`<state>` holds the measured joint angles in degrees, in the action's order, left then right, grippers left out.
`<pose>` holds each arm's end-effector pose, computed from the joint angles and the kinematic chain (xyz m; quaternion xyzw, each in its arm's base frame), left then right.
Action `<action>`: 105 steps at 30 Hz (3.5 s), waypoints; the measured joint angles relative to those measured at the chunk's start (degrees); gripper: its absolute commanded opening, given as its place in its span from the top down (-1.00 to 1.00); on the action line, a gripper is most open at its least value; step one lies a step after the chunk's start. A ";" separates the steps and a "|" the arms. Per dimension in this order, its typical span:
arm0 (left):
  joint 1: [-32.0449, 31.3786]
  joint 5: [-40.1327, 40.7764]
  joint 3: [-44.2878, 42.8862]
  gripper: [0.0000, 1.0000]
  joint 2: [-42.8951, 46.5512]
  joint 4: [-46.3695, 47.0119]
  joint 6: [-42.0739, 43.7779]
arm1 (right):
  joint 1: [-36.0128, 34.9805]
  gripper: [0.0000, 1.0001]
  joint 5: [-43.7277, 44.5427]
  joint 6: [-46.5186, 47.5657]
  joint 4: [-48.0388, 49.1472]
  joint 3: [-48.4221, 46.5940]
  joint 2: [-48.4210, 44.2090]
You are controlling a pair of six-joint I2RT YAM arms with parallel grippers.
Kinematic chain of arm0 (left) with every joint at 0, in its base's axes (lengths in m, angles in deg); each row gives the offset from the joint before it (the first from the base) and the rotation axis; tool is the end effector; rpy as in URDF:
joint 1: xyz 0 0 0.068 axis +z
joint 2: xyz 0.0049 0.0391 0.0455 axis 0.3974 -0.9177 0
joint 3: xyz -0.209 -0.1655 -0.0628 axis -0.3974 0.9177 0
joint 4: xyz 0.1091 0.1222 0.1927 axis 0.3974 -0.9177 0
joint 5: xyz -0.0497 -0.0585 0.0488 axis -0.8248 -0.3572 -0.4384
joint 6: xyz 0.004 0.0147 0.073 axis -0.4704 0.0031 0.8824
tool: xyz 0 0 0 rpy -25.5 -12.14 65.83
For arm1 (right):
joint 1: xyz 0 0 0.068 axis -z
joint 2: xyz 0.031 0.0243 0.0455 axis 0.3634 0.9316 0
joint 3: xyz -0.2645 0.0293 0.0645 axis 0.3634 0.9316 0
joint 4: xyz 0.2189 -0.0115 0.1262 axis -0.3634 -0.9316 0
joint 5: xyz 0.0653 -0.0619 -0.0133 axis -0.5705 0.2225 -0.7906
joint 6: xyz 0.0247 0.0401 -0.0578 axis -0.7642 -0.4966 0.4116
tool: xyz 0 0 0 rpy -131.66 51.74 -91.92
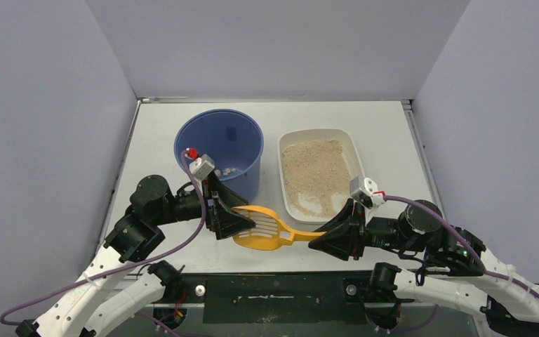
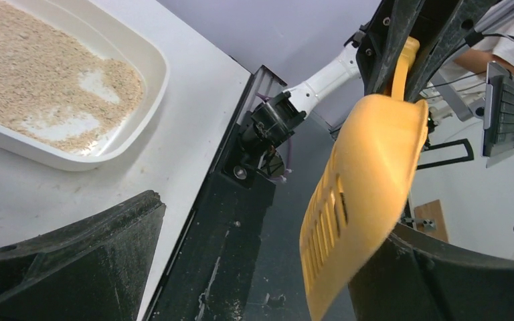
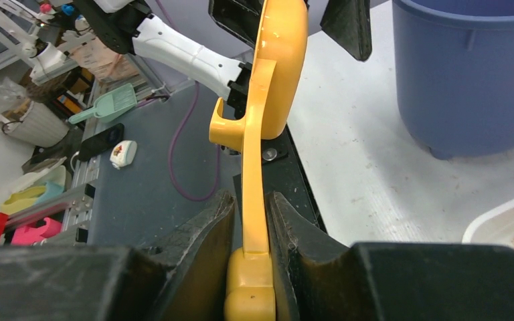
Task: Clean the litter box
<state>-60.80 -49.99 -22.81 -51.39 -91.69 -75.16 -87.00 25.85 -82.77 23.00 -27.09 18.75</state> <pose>0.0994 -0.1256 0.3645 0.2538 0.6815 -0.5696 0.3830 0.0266 0.1155 0.3975 -0.3875 0.6338 0.5568 0.3716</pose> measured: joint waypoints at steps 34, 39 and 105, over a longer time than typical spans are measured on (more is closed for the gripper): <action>0.00 -4.50 11.26 1.00 6.27 17.42 -12.09 | 0.00 -0.29 5.64 -8.96 12.37 9.66 -1.68; 0.00 -3.41 11.32 1.00 6.54 17.42 -11.30 | 0.00 -0.32 6.54 -11.91 16.39 12.76 -2.32; 0.02 2.45 14.05 0.93 7.87 16.24 -10.32 | 0.00 1.00 9.33 -12.74 19.52 13.49 -2.54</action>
<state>-60.78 -47.54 -8.75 -43.52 -75.45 -85.48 -87.00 35.18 -95.51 42.52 -13.61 16.21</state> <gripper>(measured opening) 0.017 0.216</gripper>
